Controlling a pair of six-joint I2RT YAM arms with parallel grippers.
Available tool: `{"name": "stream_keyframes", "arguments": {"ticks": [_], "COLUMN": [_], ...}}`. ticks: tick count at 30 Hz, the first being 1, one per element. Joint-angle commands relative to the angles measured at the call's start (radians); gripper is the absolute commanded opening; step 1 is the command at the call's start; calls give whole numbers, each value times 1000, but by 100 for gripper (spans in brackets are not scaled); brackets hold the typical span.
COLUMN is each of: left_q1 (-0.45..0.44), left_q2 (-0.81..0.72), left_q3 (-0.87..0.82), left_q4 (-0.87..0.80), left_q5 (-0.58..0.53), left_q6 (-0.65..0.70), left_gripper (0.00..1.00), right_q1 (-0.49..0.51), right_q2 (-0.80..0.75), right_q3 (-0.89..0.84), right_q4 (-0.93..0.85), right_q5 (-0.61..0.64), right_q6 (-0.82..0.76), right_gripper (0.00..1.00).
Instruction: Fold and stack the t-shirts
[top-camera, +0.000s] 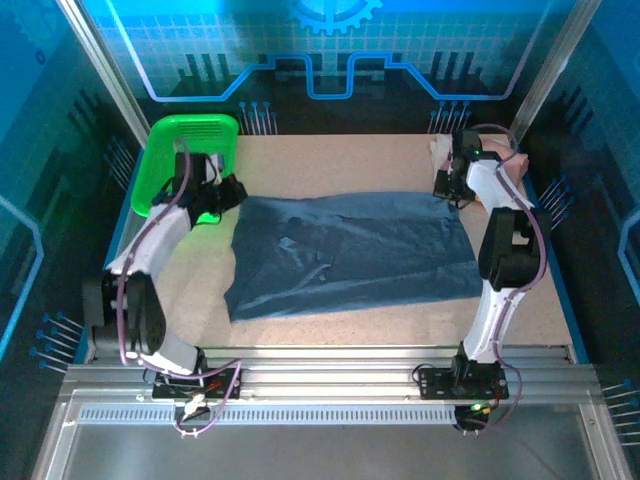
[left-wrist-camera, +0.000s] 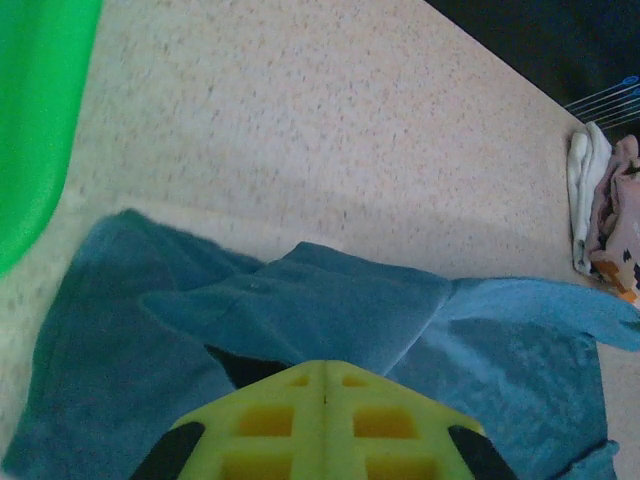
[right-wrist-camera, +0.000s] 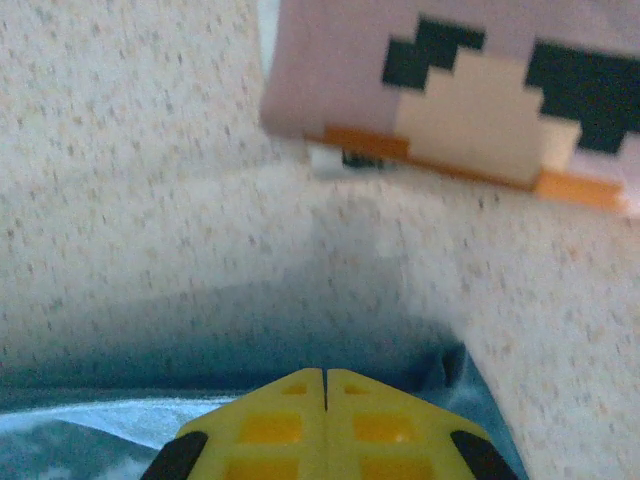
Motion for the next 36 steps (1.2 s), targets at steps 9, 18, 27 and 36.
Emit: {"name": "stream_keyframes", "arguments": {"ticks": [9, 18, 27, 36], "left_q1": [-69, -154, -227, -258], "left_q2": [-284, -344, -310, -285], "left_q3": [-327, -423, -441, -468], "left_q4": [-75, -117, -125, -154], "left_q5": [-96, -174, -221, -269], "left_q6": [-129, -199, -233, -259], "left_gripper": [0, 0, 0, 0], "right_q1": [-67, -108, -112, -129], "right_q2": [-149, -161, -184, -197], "right_q3": [-232, -301, -367, -388], "right_q4": [11, -7, -15, -22], "right_q5": [50, 70, 103, 142], "right_q6": [83, 99, 124, 134], "right_gripper": [1, 2, 3, 5]}}
